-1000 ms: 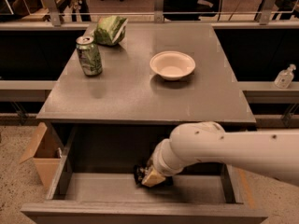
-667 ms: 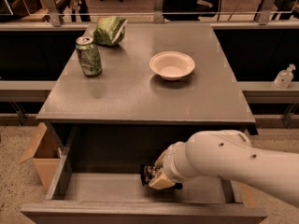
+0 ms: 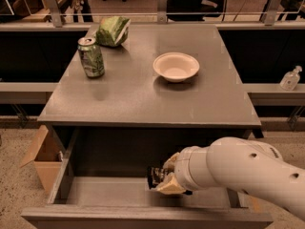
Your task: Pick rxbar chocolate from top drawer and place on counter
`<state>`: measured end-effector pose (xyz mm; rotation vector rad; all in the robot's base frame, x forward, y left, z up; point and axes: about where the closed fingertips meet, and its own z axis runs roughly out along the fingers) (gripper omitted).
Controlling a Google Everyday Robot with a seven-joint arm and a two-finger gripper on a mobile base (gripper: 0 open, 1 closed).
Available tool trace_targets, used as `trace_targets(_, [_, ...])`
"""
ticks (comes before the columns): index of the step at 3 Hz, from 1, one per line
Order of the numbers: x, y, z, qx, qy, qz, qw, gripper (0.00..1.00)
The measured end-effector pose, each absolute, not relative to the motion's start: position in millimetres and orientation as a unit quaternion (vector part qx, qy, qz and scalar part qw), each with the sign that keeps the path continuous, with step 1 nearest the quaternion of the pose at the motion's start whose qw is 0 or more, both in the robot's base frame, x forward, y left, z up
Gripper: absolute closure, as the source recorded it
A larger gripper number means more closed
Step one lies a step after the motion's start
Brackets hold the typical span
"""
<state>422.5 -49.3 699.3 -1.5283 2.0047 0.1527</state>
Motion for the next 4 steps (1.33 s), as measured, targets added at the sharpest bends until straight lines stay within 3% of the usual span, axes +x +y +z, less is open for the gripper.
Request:
trace_targets(3, [446, -97, 800, -0.565, 0.739, -0.04, 0.365, 1.0])
trace_targets(4, [453, -86, 839, -0.585, 0.708, -0.06, 0.391, 1.0])
